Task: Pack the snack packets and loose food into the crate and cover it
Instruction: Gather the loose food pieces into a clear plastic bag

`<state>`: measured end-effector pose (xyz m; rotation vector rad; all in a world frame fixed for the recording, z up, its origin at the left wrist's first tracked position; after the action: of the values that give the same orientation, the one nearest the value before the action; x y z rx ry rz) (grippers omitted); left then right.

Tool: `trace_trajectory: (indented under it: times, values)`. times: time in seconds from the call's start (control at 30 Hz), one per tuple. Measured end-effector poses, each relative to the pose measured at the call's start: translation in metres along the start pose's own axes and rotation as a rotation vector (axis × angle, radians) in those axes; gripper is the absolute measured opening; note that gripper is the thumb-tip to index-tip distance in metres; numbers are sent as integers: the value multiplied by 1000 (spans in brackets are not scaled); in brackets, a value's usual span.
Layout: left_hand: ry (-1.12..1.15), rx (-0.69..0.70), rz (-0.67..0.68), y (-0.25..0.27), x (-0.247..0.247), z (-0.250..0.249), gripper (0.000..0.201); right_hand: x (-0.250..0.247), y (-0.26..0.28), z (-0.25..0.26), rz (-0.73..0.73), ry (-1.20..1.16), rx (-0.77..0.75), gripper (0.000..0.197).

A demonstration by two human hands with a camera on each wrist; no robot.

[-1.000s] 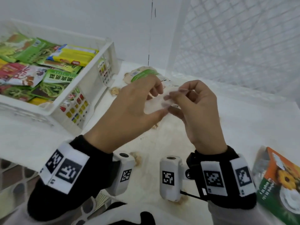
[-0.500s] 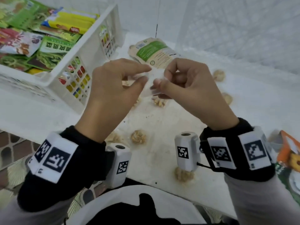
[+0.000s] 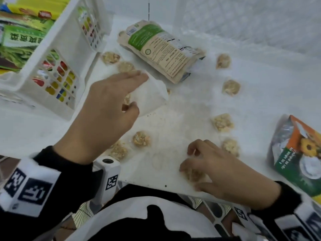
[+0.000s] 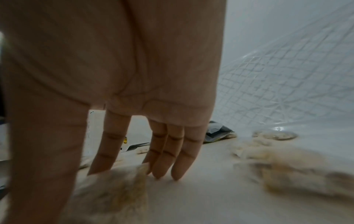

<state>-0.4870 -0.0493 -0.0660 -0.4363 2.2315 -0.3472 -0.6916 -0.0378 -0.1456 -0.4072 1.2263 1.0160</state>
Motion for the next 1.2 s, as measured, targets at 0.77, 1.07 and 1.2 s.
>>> trace_trajectory:
  times: [0.77,1.07,1.2]
  values:
    - [143,-161,-70,11,-31,0,56,-118,-49,96,-1209,-104,-245,7]
    - [84,-130,-50,10,-37,2,48,-100,-98,114,-610,336,-140,18]
    - [-26,-232,-97,11,-59,28,48,-108,-100,121,-629,-15,-311,24]
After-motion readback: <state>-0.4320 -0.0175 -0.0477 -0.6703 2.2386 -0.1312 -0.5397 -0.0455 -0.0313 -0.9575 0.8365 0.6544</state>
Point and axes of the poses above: each hand's wrist, its own y-axis away from the middle knuckle, its own x-axis out of the palm, z = x × y, the point moved 7 cm from there along -y, towards the middle knuckle, and after that the axes turned 10 degrees about -z, right-handed, at the moved point
